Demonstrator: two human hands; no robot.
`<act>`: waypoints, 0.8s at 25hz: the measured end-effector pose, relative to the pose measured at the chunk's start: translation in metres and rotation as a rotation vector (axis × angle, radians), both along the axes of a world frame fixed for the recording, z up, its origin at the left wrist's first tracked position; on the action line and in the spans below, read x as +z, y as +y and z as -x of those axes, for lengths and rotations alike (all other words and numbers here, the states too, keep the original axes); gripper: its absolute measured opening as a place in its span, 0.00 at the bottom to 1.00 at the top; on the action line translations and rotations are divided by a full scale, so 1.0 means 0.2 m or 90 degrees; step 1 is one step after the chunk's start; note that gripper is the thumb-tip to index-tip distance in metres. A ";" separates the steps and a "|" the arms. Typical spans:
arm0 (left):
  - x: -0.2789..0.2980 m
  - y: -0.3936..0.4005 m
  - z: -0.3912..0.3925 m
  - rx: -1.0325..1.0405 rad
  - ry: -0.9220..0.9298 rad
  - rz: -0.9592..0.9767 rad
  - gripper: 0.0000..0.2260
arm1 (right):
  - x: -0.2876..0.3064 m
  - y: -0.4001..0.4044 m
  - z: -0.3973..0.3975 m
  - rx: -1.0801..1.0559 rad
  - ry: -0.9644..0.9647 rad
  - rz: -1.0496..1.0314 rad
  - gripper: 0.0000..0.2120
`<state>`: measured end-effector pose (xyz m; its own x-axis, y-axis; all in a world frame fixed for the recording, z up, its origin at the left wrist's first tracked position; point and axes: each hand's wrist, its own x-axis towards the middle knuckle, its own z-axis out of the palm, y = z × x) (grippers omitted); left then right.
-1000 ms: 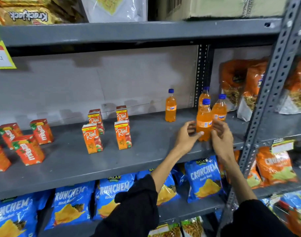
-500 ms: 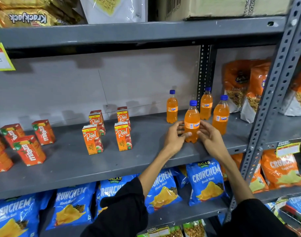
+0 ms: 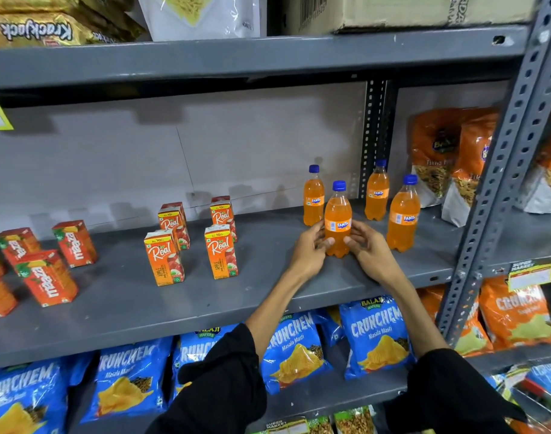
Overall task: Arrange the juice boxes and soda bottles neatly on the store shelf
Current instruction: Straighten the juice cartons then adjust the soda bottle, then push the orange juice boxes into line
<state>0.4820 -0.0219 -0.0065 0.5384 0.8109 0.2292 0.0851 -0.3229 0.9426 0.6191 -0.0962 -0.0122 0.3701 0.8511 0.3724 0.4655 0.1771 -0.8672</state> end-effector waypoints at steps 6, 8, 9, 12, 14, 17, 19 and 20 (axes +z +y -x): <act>-0.03 0.01 0.00 -0.003 0.006 0.010 0.26 | -0.02 0.01 0.00 -0.022 -0.010 0.014 0.25; -0.01 0.01 0.00 -0.009 0.010 0.010 0.27 | 0.00 0.00 0.02 -0.027 -0.005 0.022 0.26; 0.00 -0.01 0.01 -0.012 0.011 0.011 0.28 | 0.00 -0.02 0.03 -0.037 -0.006 0.020 0.26; 0.01 -0.08 0.10 -0.014 0.002 -0.014 0.30 | -0.05 -0.06 0.15 -0.205 -0.074 -0.074 0.23; -0.02 -0.15 0.25 0.021 -0.035 -0.063 0.27 | -0.11 -0.09 0.30 -0.290 -0.095 -0.222 0.18; -0.07 -0.23 0.61 0.119 -0.119 -0.153 0.15 | -0.14 -0.05 0.64 -0.225 -0.118 -0.310 0.12; -0.10 -0.25 0.90 0.208 -0.153 -0.181 0.10 | -0.12 0.00 0.92 -0.128 -0.112 -0.306 0.10; -0.11 -0.26 1.04 0.251 -0.160 -0.189 0.08 | -0.11 0.04 1.05 -0.089 -0.103 -0.306 0.10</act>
